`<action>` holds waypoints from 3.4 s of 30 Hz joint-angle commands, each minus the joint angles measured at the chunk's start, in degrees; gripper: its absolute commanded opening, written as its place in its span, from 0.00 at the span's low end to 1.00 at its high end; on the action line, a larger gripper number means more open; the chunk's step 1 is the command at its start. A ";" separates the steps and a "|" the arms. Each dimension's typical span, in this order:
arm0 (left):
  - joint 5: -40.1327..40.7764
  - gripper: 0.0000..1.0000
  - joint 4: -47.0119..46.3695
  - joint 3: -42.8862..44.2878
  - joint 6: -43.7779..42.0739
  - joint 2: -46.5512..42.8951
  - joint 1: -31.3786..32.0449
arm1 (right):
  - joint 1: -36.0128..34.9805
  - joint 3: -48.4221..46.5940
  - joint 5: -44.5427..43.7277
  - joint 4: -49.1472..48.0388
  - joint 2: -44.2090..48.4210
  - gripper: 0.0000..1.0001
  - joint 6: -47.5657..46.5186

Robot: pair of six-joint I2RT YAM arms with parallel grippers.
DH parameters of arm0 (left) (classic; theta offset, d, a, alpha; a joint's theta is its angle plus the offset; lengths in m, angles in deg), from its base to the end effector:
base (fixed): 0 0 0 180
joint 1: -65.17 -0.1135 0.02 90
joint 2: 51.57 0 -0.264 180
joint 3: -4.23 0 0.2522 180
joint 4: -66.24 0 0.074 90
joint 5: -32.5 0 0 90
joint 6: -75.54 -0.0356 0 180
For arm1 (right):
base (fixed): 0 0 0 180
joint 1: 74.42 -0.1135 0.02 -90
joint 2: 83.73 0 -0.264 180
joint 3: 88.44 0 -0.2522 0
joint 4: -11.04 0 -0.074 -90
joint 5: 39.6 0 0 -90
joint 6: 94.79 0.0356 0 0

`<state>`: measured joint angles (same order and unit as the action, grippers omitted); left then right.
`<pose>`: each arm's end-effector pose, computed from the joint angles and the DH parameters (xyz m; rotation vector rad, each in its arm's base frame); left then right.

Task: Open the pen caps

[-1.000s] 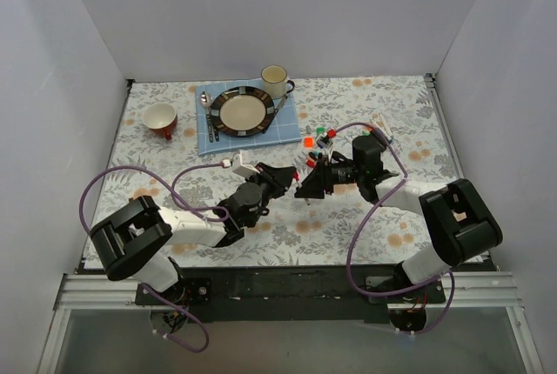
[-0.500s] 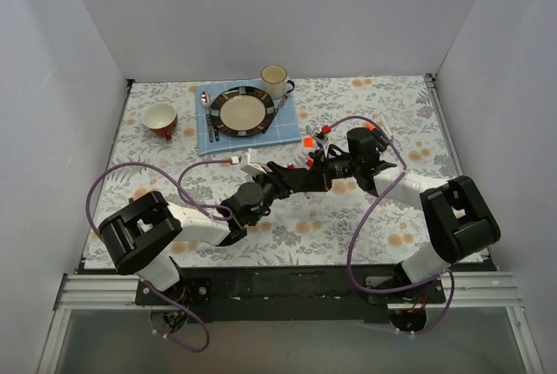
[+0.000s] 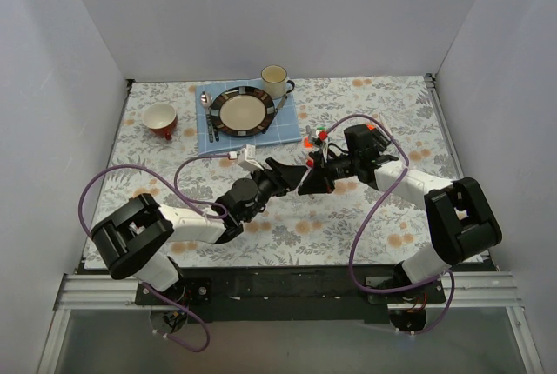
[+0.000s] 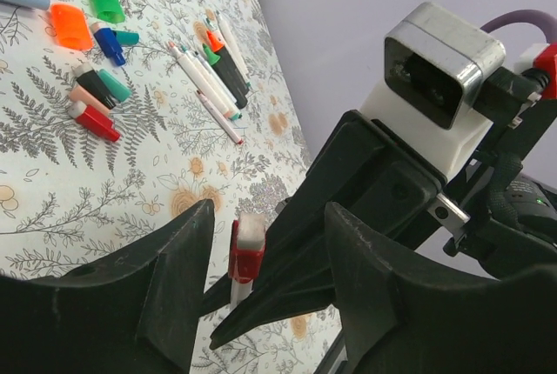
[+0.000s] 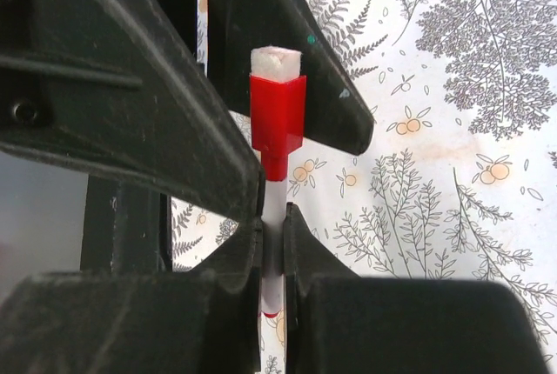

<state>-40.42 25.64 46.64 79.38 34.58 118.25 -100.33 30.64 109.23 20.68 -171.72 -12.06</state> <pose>0.1840 -0.2274 0.1966 -0.9193 1.6952 -1.6510 0.2650 0.1626 0.2073 -1.1422 1.8008 1.3084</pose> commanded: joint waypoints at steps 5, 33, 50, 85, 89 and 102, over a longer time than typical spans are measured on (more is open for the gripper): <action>-2.66 0.45 -0.38 0.71 -1.38 -0.11 -0.52 | -0.11 -2.33 0.06 2.54 0.97 0.01 -3.54; 7.35 0.00 16.56 19.41 -19.13 -11.44 -23.71 | -1.33 -0.39 3.49 -1.24 -0.96 0.01 0.24; -29.72 0.00 30.11 14.96 -7.54 -9.43 -28.21 | 8.06 -6.37 -32.18 9.92 3.17 0.01 -9.95; -24.29 0.41 47.16 37.01 -7.18 27.50 -14.58 | 13.08 -14.10 -54.96 17.04 -9.14 0.40 -18.66; -21.05 0.48 48.30 36.14 -9.11 23.81 -14.58 | 13.17 -13.49 -51.63 17.65 -6.50 0.40 -18.66; -3.03 0.84 54.00 23.22 -21.33 -5.01 -15.98 | 13.34 -11.03 -22.31 22.84 4.92 0.40 -26.03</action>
<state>-52.48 75.80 73.28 63.03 39.10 103.54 -87.18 18.80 72.56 40.03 -170.34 -33.89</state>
